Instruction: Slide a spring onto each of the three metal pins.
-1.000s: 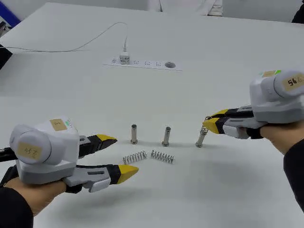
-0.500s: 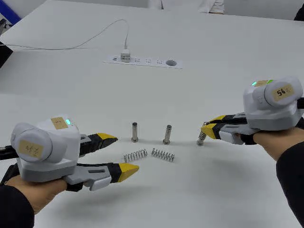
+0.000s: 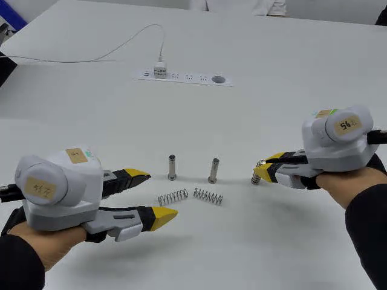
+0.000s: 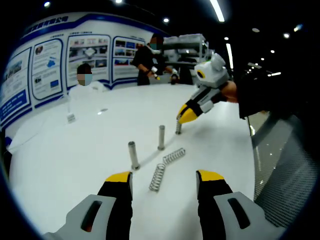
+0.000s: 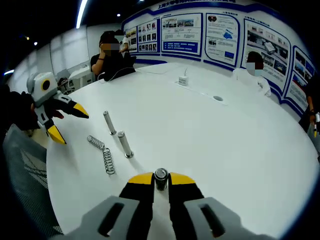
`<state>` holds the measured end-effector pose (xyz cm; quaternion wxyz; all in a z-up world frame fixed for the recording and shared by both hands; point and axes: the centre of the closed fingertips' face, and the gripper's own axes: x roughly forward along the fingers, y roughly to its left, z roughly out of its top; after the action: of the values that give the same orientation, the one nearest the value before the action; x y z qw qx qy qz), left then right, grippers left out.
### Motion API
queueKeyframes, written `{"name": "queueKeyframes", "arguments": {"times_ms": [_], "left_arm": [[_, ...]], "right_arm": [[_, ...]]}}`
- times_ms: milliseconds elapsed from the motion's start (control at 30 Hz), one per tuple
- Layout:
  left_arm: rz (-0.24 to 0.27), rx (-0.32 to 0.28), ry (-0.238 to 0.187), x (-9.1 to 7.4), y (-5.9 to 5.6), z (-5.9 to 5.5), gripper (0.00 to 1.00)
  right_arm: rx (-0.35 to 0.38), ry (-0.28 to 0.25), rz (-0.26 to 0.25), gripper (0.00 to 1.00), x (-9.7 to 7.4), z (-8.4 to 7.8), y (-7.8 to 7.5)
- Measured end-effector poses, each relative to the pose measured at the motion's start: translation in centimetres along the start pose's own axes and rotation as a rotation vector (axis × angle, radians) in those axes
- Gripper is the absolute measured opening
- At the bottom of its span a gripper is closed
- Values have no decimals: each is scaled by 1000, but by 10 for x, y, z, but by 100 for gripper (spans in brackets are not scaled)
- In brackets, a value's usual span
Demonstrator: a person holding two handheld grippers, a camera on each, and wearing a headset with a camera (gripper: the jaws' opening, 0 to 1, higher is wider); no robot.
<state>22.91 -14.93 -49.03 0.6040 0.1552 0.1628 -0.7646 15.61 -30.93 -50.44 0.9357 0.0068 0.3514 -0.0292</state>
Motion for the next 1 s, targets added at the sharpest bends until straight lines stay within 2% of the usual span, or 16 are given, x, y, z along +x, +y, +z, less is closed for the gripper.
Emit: {"name": "queueKeyframes", "arguments": {"times_ms": [600,1000], "left_arm": [[0,2,-7,0,0,3,52],[-1,3,-11,-1,-2,5,52]], "right_arm": [[6,14,-10,17,-5,-7,-3],[8,16,-7,18,-19,-19,9]]}}
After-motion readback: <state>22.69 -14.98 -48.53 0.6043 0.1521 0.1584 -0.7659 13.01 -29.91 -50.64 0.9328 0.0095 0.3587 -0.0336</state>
